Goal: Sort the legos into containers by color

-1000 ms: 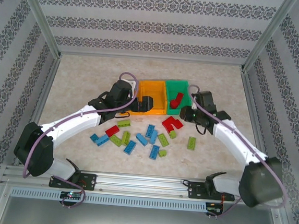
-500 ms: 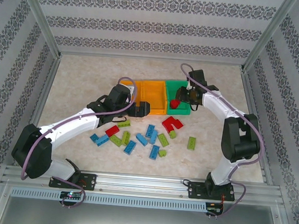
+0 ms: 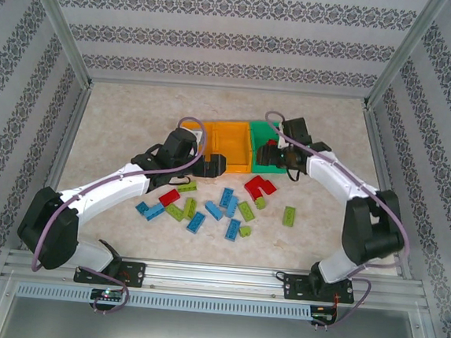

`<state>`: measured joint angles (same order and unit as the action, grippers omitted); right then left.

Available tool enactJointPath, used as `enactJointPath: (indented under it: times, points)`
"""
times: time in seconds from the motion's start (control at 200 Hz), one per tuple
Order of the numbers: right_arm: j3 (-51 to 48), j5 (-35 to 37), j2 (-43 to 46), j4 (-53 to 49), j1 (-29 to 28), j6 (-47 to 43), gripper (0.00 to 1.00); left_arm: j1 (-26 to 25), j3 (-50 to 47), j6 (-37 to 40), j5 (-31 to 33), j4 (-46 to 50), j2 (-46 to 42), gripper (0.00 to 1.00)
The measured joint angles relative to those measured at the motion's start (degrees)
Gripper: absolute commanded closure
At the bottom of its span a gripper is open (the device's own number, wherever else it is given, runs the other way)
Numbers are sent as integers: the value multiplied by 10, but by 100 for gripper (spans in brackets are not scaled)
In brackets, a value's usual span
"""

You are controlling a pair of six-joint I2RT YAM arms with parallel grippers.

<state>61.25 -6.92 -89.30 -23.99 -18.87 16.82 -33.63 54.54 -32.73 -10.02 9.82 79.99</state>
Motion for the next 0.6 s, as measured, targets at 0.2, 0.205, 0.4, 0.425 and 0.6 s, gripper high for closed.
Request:
enactJointPath:
  times: [0.2,0.205,0.4,0.425,0.6]
  points:
    - [-77,10,53,-26,-19,-54,30,0,-6,0,0,0,0,1]
    - [-79,11,53,-27,-19,-55,30,0,-6,0,0,0,0,1]
    - [-101,16,53,-52,-19,-83,31,0,-6,0,-2,0,0,1]
    - [-100,16,52,-52,-20,-84,31,0,-6,0,-2,0,0,1]
    - [-82,19,19,-66,-32,-101,31,0,-6,-1,-2,0,0,1]
